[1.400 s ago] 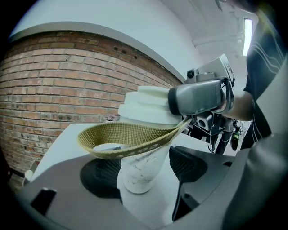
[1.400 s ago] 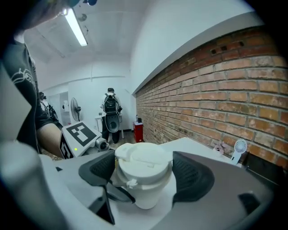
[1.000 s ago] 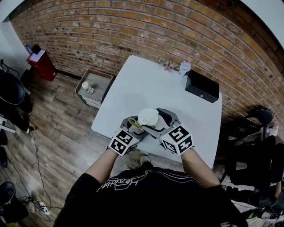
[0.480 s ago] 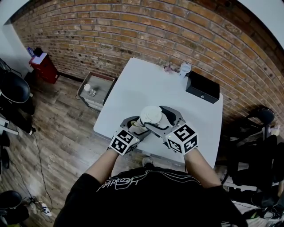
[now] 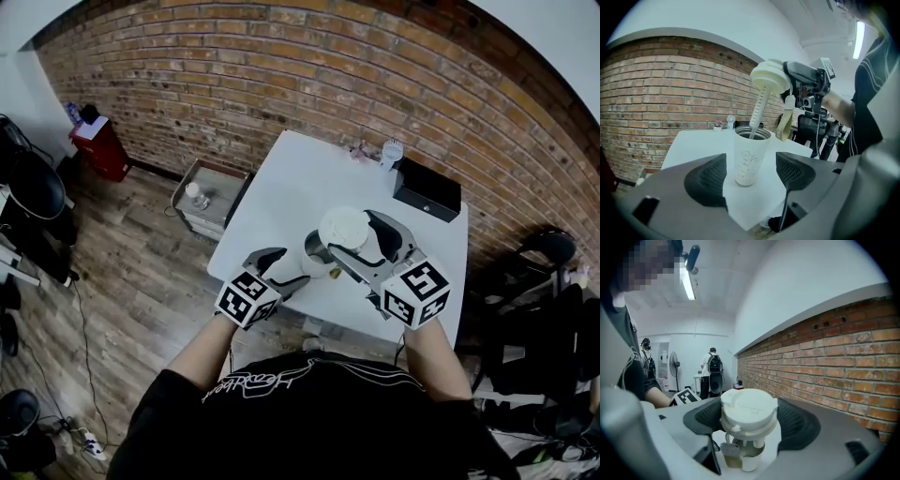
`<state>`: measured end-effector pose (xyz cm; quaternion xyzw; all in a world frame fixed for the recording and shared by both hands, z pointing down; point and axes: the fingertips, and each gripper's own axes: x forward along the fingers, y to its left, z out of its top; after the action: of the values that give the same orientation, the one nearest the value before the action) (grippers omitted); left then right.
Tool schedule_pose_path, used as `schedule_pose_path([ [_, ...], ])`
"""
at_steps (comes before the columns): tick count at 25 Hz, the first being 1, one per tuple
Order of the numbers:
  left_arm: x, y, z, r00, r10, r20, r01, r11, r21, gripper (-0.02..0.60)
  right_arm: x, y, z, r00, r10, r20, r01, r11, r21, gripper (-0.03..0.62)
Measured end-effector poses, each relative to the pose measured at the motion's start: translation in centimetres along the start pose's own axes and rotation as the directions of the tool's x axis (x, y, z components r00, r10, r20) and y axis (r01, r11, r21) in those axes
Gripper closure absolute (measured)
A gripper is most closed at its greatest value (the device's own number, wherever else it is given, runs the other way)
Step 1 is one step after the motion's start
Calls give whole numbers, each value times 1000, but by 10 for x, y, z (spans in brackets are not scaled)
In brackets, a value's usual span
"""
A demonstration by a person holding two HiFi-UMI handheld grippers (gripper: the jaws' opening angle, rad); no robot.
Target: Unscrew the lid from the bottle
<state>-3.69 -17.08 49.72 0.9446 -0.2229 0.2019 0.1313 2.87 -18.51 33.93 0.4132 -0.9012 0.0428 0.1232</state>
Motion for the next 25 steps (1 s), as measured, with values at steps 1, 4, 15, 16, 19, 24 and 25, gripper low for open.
schedule_pose_path([
  [1,-8,0,1,1000,4,-1,-4,1000,4,248,-6,1,7,1000,-10,19,10,1000,-1,224],
  [4,-33,1,10,999,48,18,-48,999,4,384,-26,9,22,997,-32,67,32,999,0,224],
  [15,-123,-37,74,969,4,246,12,998,-63,538,-92,61,20,985,-123,117,114,990,83,224],
  [16,-127,-42,78,966,-9,258,23,998,-54,538,-95,65,15,985,-131,109,121,989,90,224],
  [19,-132,-57,84,963,-45,267,53,998,-24,538,-102,75,-4,984,-158,84,147,982,120,224],
  [24,-130,-72,78,963,-80,256,82,997,3,538,-104,85,-36,983,-180,45,170,970,175,224],
  [25,-129,-74,75,965,-87,249,90,996,1,538,-104,86,-41,983,-181,39,171,968,183,224],
])
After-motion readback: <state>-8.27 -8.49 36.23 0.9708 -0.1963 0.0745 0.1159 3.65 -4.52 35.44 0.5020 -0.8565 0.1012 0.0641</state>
